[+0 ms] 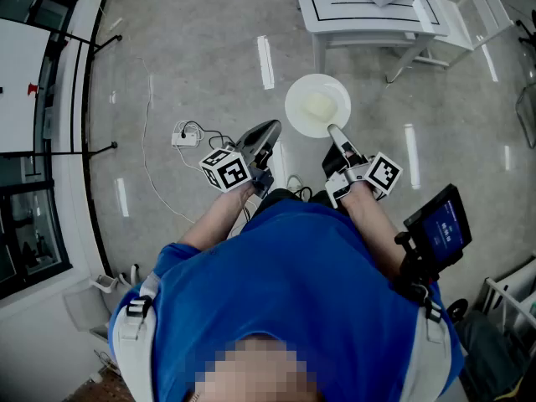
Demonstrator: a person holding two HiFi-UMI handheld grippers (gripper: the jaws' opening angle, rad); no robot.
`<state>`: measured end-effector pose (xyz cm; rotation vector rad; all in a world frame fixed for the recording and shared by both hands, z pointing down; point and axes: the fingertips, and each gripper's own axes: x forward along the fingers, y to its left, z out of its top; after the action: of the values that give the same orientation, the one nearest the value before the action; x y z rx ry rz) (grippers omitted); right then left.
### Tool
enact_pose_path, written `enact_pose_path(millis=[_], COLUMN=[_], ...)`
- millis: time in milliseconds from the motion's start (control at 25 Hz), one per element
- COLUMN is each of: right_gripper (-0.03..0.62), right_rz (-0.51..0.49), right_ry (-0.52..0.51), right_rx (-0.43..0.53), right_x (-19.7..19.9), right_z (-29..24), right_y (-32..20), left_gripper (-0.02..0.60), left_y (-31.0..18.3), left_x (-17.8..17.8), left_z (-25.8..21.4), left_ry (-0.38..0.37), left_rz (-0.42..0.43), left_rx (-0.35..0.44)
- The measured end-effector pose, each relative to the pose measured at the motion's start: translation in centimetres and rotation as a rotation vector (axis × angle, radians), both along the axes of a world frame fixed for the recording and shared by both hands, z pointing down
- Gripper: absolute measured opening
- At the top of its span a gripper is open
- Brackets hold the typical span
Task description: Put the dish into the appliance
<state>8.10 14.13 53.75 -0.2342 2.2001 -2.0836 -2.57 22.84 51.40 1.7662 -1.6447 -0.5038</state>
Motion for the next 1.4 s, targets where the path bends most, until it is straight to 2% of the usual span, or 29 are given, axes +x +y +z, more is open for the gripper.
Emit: enact_pose_path(millis=[400, 760, 1400], right_gripper=[0.020, 0.020, 0.018], right_rz=[-0.020, -0.009, -0.014], right_ry=[-0.021, -0.087, -0.078], right_rx=[0.005, 0.003, -0.005], right_x=[-0.4, -0.7, -0.7], right_z=[-0.2, -1.4, -0.9], right_y=[0.0, -0.1, 0.0], left_gripper=[0.006, 0.006, 0.006], left_y=[-0.1, 0.0, -0.2], left_x=[-0.2, -0.2, 0.0], left_z=[-0.1, -0.1, 0.1], left_ry=[-0.011, -0.015, -0.017], left_rz=[-0.013, -0.015, -0.010], left_rx=[0.007, 0.012, 0.018])
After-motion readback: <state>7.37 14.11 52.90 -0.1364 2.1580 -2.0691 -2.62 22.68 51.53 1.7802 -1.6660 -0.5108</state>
